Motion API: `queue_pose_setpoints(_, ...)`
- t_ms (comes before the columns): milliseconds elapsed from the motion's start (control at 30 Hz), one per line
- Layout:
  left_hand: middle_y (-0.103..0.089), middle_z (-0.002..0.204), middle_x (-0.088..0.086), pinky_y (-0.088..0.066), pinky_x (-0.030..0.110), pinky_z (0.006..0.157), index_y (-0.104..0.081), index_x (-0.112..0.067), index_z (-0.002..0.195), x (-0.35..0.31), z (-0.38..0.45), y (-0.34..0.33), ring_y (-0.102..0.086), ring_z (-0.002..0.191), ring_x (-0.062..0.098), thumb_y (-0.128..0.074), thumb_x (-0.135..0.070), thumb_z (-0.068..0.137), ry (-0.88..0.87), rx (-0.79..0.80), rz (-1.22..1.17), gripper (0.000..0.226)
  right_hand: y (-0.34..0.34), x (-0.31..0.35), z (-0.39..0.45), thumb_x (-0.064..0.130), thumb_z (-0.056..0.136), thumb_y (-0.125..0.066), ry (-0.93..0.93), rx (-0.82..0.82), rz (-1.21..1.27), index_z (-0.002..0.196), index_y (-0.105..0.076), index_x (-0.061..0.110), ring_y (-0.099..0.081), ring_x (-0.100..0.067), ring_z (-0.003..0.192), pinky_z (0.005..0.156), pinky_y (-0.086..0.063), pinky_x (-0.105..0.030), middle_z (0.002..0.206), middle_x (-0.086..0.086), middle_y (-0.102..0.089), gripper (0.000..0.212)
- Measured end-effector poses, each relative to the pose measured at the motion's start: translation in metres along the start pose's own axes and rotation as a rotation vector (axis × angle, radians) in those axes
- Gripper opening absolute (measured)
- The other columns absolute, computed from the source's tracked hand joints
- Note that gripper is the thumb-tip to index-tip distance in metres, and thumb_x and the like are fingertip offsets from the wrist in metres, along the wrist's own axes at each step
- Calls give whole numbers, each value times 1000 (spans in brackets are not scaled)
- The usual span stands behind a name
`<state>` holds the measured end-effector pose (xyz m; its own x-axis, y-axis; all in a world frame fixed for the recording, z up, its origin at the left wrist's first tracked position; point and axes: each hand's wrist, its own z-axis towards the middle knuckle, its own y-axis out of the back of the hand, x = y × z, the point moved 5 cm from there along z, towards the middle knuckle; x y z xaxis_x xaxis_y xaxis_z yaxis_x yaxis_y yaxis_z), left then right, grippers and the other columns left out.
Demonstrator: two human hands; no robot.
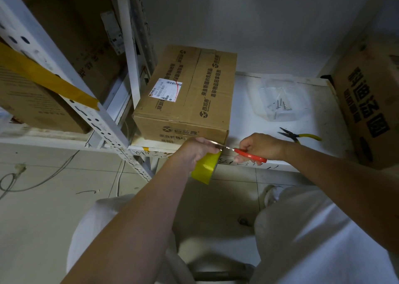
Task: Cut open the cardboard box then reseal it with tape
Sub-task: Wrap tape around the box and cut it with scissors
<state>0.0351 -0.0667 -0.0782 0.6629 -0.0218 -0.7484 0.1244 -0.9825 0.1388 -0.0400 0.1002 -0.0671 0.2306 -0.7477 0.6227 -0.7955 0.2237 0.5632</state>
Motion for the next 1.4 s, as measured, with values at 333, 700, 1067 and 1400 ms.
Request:
queue_pose_setpoints(333,-58,77,2,-44,25,73,-61,-15,80,3,-8,5,-55,86,22,-74,-5,80,24,-38,134,17,14,-28,-18,73,63,-60,-96,187,-261,87,-61,18,-53,-10,71,71,-46,-25,80,3,-57,60)
queue_pose_setpoints(700,-63,89,10,-49,41,90,-61,-15,78,6,-10,5,-59,93,27,-73,-4,80,25,-4,-15,16,41,-68,-6,53,86,-61,-419,-344,-510,103,-59,2,-58,-21,86,77,-49,-29,92,-8,-61,54)
queue_pose_setpoints(1067,-68,99,14,-46,50,102,-66,-15,81,12,-7,8,-63,107,34,-78,-6,74,34,-35,-32,16,9,61,-4,65,89,-24,327,-737,-816,146,-33,6,-29,-27,141,108,-31,-44,153,-12,-32,82)
queue_pose_setpoints(1400,-66,97,8,-46,42,102,-66,-11,95,9,-7,13,-60,98,23,-76,-5,77,8,-37,-50,21,-4,59,12,42,79,-72,287,-780,-844,137,-45,-1,-45,-33,132,102,-41,-46,143,-20,-46,78)
